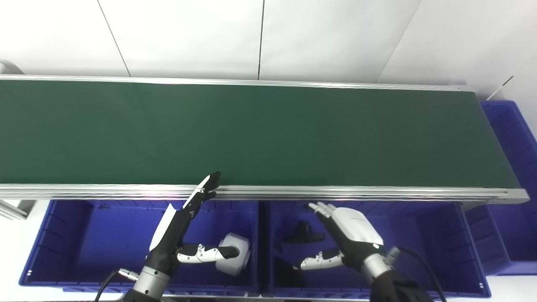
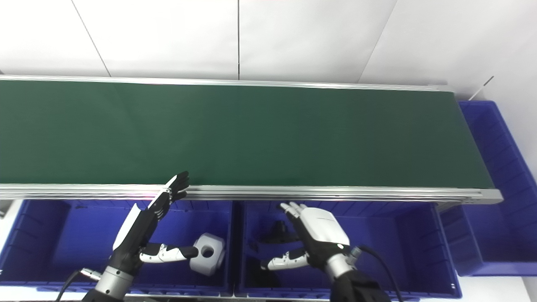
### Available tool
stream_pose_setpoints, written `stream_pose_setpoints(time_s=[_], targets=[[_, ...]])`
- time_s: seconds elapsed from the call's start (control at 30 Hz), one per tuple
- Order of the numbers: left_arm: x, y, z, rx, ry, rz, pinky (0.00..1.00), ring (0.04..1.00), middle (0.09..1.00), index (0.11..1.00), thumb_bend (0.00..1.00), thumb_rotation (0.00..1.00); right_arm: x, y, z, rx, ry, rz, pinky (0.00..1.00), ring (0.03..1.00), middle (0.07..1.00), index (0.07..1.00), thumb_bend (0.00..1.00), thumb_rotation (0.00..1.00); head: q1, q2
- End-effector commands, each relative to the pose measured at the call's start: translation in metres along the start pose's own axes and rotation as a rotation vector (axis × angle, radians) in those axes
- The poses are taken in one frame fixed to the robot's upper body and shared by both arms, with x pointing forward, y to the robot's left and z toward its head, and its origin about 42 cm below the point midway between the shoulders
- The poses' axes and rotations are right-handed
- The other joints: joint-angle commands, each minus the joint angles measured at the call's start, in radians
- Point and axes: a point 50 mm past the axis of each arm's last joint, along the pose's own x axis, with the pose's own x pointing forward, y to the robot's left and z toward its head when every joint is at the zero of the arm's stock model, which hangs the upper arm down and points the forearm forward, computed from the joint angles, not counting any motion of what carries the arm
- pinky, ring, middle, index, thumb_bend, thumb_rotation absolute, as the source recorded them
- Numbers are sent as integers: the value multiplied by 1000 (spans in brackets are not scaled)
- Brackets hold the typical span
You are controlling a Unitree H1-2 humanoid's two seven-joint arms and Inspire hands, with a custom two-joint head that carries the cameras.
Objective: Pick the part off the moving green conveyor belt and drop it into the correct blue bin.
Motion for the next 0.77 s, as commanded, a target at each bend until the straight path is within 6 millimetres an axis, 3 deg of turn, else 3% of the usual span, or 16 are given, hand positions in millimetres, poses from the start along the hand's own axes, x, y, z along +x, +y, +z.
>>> stream_pose_setpoints(time_s=[0.0, 0.2, 0.53, 0.73], targets=[[2, -1, 13, -3, -70, -2, 882, 932, 953, 937, 865, 487, -12, -10, 12, 104, -151, -89, 847, 933, 949, 941, 778, 424, 10, 4], [1, -2, 14, -8, -68, -15, 888, 940, 961, 945, 846, 471, -28, -6, 5, 212, -199, -79, 794, 919, 944, 945, 759, 406, 22, 2], [1, -6, 11, -14, -52, -24, 897, 946, 971, 948, 855, 465, -25, -2, -19, 371, -190, 11, 788, 885, 947, 972, 847, 454, 67, -16], [2, -8, 7, -13, -39, -35, 896, 958, 976, 955, 853, 481, -16, 1, -24, 407, -219, 44, 838, 920, 964, 989, 869, 414, 92, -37]])
